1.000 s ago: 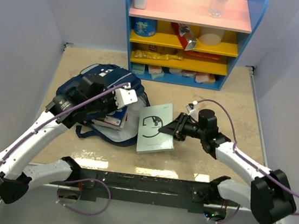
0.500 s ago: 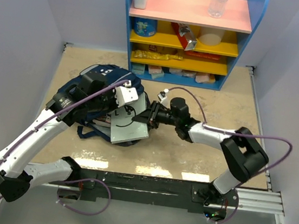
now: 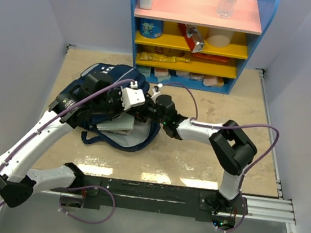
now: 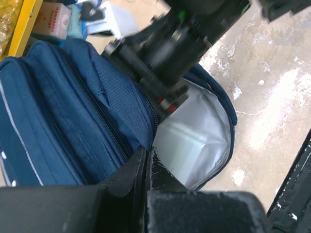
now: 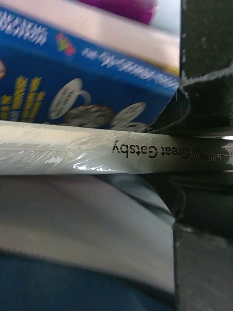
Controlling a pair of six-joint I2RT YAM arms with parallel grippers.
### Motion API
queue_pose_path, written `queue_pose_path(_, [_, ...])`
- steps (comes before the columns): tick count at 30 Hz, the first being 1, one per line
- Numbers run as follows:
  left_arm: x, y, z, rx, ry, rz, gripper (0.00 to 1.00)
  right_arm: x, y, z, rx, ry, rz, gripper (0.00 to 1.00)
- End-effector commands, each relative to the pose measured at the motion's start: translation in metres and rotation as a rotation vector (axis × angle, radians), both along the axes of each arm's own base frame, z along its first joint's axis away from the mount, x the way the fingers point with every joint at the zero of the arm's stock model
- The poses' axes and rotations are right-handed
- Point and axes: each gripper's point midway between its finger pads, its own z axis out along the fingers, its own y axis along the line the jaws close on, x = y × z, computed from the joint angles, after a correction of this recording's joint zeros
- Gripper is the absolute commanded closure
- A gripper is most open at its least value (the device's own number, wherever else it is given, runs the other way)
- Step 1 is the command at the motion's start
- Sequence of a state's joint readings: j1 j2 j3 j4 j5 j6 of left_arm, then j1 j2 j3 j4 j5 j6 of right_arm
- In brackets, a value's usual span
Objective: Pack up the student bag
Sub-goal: Place the book in the student bag.
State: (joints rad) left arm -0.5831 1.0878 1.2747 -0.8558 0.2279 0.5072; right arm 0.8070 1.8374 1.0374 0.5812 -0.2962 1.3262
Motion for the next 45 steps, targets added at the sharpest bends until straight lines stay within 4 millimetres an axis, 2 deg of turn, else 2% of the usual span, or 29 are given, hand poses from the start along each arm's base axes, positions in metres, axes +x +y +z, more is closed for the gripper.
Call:
queue_pose_path(1, [-0.013,-0.032,0.051,-0.183,-0.047,-0.128,1.0,0.042,0.02,0.079,0.109,-0.275,-0.184,1.0])
queue_pose_path(3, [-0.015,-0.035,0.053,-0.192,-0.033,-0.145,1.0,0.045,0.027,0.064,0.063,-0.272,-0.203,0.92])
queue_pose_path(4, [-0.017,-0.035,0.054,-0.194,-0.028,-0.151,1.0,0.046,0.033,0.068,0.061,-0.291,-0.188,0.88])
queue_pose_path(6, [-0.019,-0.036,0.056,-0.199,-0.031,-0.158,1.0,0.036,0.049,0.04,-0.022,-0.248,-0.12,0.69])
queue_pose_path(7, [-0.018,-0.035,0.057,-0.199,-0.035,-0.158,1.0,0.035,0.054,0.043,-0.055,-0.272,-0.1,0.64])
queue_pose_path(8, [-0.018,-0.035,0.057,-0.197,-0.039,-0.156,1.0,0.029,0.052,0.023,-0.139,-0.236,-0.077,0.56])
queue_pose_path(9, [-0.018,-0.035,0.057,-0.197,-0.039,-0.153,1.0,0.024,0.051,0.019,-0.176,-0.246,-0.079,0.51])
queue_pose_path(12, [-0.017,-0.034,0.052,-0.191,-0.034,-0.15,1.0,0.011,0.022,0.013,-0.252,-0.272,-0.102,0.41])
queue_pose_path(13, [-0.017,-0.034,0.052,-0.189,-0.036,-0.149,1.0,0.006,0.001,0.016,-0.271,-0.29,-0.138,0.38])
queue_pose_path(14, [-0.016,-0.033,0.051,-0.187,-0.038,-0.147,1.0,0.004,-0.008,0.018,-0.286,-0.304,-0.152,0.33])
queue_pose_path(16, [-0.015,-0.032,0.05,-0.181,-0.042,-0.14,1.0,-0.003,-0.034,0.007,-0.365,-0.321,-0.173,0.3])
queue_pose_path(17, [-0.015,-0.032,0.051,-0.181,-0.046,-0.14,1.0,-0.008,-0.042,0.022,-0.35,-0.346,-0.179,0.28])
queue_pose_path(19, [-0.013,-0.032,0.05,-0.18,-0.045,-0.135,1.0,-0.014,-0.056,0.019,-0.385,-0.363,-0.185,0.27])
queue_pose_path(20, [-0.013,-0.032,0.052,-0.183,-0.046,-0.132,1.0,-0.017,-0.063,0.026,-0.386,-0.375,-0.193,0.27])
queue_pose_path(22, [-0.012,-0.033,0.052,-0.183,-0.045,-0.131,1.0,-0.025,-0.072,0.012,-0.417,-0.362,-0.178,0.28])
queue_pose_path(24, [-0.011,-0.033,0.052,-0.183,-0.042,-0.128,1.0,-0.031,-0.075,0.017,-0.388,-0.377,-0.169,0.37])
queue_pose_path(25, [-0.01,-0.033,0.052,-0.183,-0.043,-0.127,1.0,-0.037,-0.078,0.008,-0.389,-0.369,-0.153,0.44])
queue_pose_path(26, [-0.01,-0.033,0.052,-0.182,-0.043,-0.126,1.0,-0.04,-0.078,0.007,-0.378,-0.372,-0.142,0.58])
queue_pose_path(27, [-0.01,-0.033,0.052,-0.18,-0.044,-0.125,1.0,-0.045,-0.076,0.007,-0.364,-0.38,-0.131,0.63])
queue_pose_path(29, [-0.009,-0.033,0.051,-0.178,-0.041,-0.125,1.0,-0.052,-0.078,-0.011,-0.419,-0.381,-0.108,0.64])
queue_pose_path(30, [-0.01,-0.034,0.051,-0.18,-0.039,-0.127,1.0,-0.051,-0.079,-0.028,-0.472,-0.365,-0.112,0.62])
queue_pose_path(33, [-0.008,-0.035,0.053,-0.182,-0.042,-0.127,1.0,-0.042,-0.08,-0.043,-0.517,-0.342,-0.148,0.58])
queue_pose_path(36, [-0.008,-0.036,0.058,-0.189,-0.046,-0.13,1.0,-0.024,-0.072,-0.056,-0.584,-0.317,-0.191,0.69])
queue_pose_path(37, [-0.009,-0.036,0.059,-0.189,-0.043,-0.133,1.0,-0.009,-0.059,-0.055,-0.614,-0.337,-0.2,0.73])
queue_pose_path(38, [-0.009,-0.037,0.063,-0.193,-0.046,-0.134,1.0,-0.004,-0.055,-0.057,-0.648,-0.342,-0.193,0.79])
queue_pose_path(39, [-0.009,-0.037,0.064,-0.194,-0.046,-0.139,1.0,-0.004,-0.054,-0.07,-0.699,-0.318,-0.172,0.82])
queue_pose_path(40, [-0.01,-0.038,0.066,-0.196,-0.045,-0.143,1.0,0.001,-0.047,-0.067,-0.695,-0.324,-0.171,0.85])
queue_pose_path(41, [-0.01,-0.038,0.069,-0.2,-0.051,-0.147,1.0,0.001,-0.041,-0.075,-0.693,-0.318,-0.156,0.9])
queue_pose_path(45, [-0.015,-0.045,0.069,-0.215,-0.033,-0.198,1.0,-0.007,-0.011,-0.07,-0.587,-0.329,-0.101,0.98])
